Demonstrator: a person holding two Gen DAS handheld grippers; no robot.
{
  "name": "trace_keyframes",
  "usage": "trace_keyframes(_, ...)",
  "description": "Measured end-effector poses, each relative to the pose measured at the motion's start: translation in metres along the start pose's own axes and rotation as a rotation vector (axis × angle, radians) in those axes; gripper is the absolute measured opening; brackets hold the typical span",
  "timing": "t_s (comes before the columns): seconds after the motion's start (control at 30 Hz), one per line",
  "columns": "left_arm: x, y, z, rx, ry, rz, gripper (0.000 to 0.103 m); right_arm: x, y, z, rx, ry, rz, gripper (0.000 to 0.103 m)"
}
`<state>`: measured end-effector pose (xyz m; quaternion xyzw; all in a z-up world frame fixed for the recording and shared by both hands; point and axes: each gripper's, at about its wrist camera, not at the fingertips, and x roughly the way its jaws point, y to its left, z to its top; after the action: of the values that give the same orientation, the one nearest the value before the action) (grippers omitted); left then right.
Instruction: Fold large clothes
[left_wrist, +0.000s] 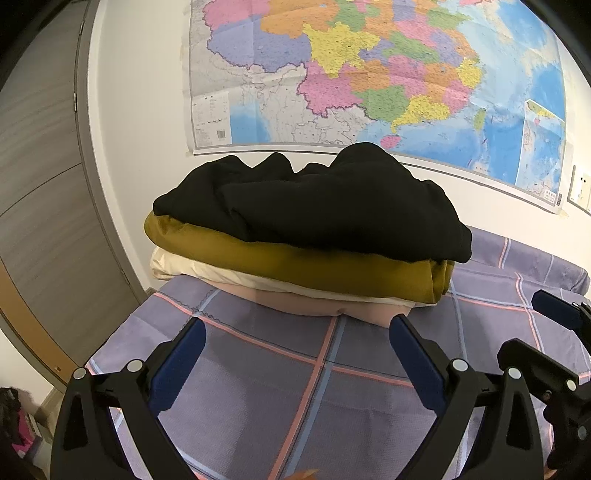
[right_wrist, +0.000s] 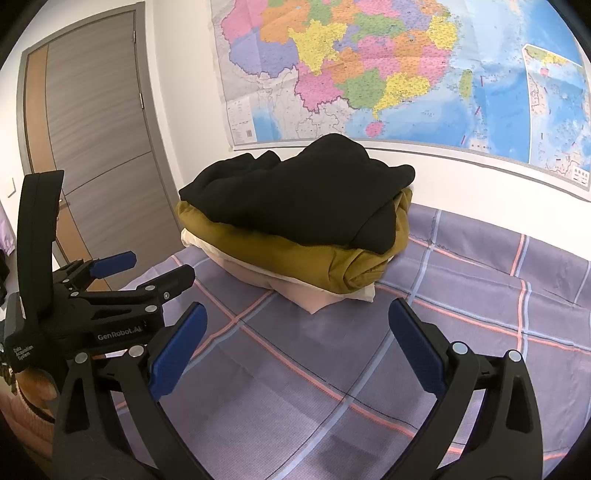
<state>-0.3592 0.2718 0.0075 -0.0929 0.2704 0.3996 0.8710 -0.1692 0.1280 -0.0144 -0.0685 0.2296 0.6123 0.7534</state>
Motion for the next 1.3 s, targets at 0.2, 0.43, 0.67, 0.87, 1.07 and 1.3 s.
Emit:
trace_keyframes(0.2, 0.0, -0.002, 0.0, 0.004, -0.002, -0.001, 0.096, 0.0, 0.001, -0.002, 0.003, 0.003, -0.001, 0.097)
trace_keyframes(0.43, -0.001, -0.004, -0.001, 0.005, -0.001, -0.001, 0.096, 0.001, 0.001, -0.002, 0.008, 0.003, -0.001, 0.097)
trace_keyframes(0.67, -0.001, -0.005, -0.002, 0.008, 0.0, -0.002, 0.096, 0.001, 0.0, -0.002, 0.014, 0.007, -0.004, 0.097)
trace_keyframes(0.87, -0.001, -0.009, -0.003, 0.007, 0.007, 0.0, 0.096, 0.001, -0.002, -0.002, 0.016, 0.01, -0.005, 0.097)
trace_keyframes(1.07, -0.001, -0.011, -0.003, 0.009, 0.004, -0.004, 0.096, 0.0, -0.003, -0.003, 0.015, 0.008, -0.007, 0.097)
trace_keyframes(1.3, -0.003, -0.014, -0.006, 0.015, 0.004, 0.0, 0.096, -0.001, -0.003, -0.003, 0.019, 0.009, -0.009, 0.097)
